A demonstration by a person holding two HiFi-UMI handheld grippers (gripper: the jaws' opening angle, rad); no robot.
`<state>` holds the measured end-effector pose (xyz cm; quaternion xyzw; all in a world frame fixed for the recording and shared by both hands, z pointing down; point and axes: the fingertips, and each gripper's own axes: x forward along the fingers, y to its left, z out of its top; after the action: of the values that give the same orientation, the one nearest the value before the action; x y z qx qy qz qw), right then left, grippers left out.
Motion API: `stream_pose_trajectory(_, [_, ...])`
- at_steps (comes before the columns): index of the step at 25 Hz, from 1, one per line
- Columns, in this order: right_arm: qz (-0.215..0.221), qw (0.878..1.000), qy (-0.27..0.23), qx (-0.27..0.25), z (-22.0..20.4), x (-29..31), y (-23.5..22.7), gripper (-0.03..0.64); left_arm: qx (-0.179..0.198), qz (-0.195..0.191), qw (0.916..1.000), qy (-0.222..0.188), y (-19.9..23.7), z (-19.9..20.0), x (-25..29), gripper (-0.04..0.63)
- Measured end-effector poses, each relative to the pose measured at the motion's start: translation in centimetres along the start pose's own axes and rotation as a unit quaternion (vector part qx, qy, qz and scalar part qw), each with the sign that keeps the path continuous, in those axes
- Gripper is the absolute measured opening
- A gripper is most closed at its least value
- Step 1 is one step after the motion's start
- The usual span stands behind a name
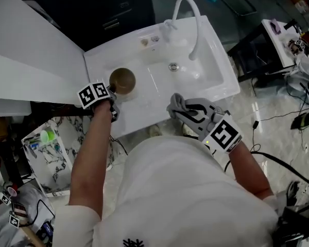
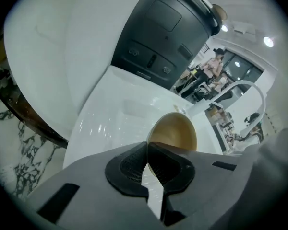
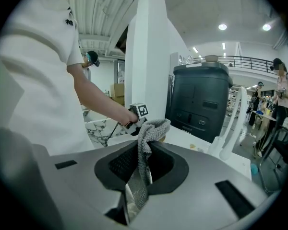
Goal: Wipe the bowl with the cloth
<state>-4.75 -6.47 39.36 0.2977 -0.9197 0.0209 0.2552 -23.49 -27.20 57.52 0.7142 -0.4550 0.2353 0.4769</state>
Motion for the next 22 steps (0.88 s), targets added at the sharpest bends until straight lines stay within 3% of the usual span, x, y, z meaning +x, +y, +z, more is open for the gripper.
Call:
stream_pose_trajectory(11, [-0.062,0.997,0.008,0.037,-1.7,-2.0,-1.1,0.046,-0.030,0.029,0.9983,0.040,2.0,1.4,4.8,0.018])
stream_pose_trajectory(22, [-0.064,0.996,0.017,0.056,-3.4,-3.3,-1.6,0.046,-0.032,0.077,0.9952,0.051,3.0,2.1,7.0,0.018])
